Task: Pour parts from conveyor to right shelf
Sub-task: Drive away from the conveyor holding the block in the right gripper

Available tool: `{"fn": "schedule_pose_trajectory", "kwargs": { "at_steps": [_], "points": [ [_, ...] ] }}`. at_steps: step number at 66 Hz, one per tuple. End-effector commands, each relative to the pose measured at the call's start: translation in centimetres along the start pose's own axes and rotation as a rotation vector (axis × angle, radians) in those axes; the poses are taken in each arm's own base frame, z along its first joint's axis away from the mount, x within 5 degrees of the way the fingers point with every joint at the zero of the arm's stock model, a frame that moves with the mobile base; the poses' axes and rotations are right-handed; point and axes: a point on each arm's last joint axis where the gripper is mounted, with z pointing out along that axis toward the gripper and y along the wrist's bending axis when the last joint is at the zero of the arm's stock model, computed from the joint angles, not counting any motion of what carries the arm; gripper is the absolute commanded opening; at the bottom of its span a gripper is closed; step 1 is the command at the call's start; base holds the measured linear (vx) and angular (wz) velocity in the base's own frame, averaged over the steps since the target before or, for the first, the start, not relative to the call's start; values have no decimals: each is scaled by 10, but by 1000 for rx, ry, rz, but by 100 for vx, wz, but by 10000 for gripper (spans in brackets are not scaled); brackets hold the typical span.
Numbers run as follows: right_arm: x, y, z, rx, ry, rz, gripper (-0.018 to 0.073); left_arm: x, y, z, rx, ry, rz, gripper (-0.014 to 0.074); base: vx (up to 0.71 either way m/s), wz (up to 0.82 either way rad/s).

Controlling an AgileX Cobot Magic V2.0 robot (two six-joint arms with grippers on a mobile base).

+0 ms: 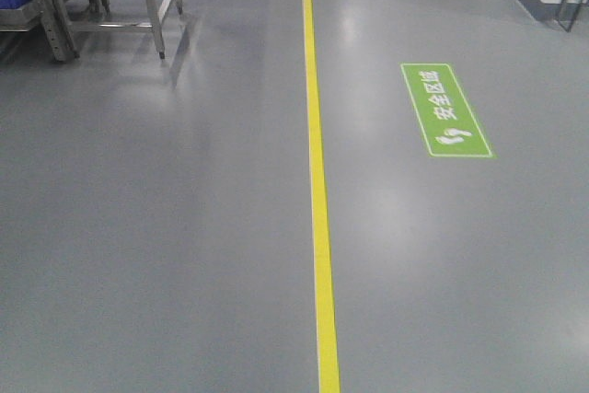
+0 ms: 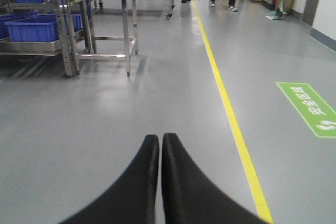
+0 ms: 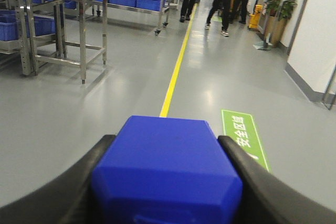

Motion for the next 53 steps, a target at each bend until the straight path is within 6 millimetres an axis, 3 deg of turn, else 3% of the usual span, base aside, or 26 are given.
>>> {"fn": "schedule_pose_trajectory", "kwargs": {
  "at_steps": [1, 27, 53],
  "points": [
    [-14, -4, -2, 38, -83, 4, -5, -12, -1, -1, 6, -76, -16, -6, 63, 20],
    [-14, -4, -2, 38, -83, 4, -5, -12, -1, -1, 6, -76, -16, -6, 67, 10],
    [-14, -4, -2, 38, -83, 4, -5, -12, -1, -1, 6, -76, -16, -6, 72, -11]
  ]
}}
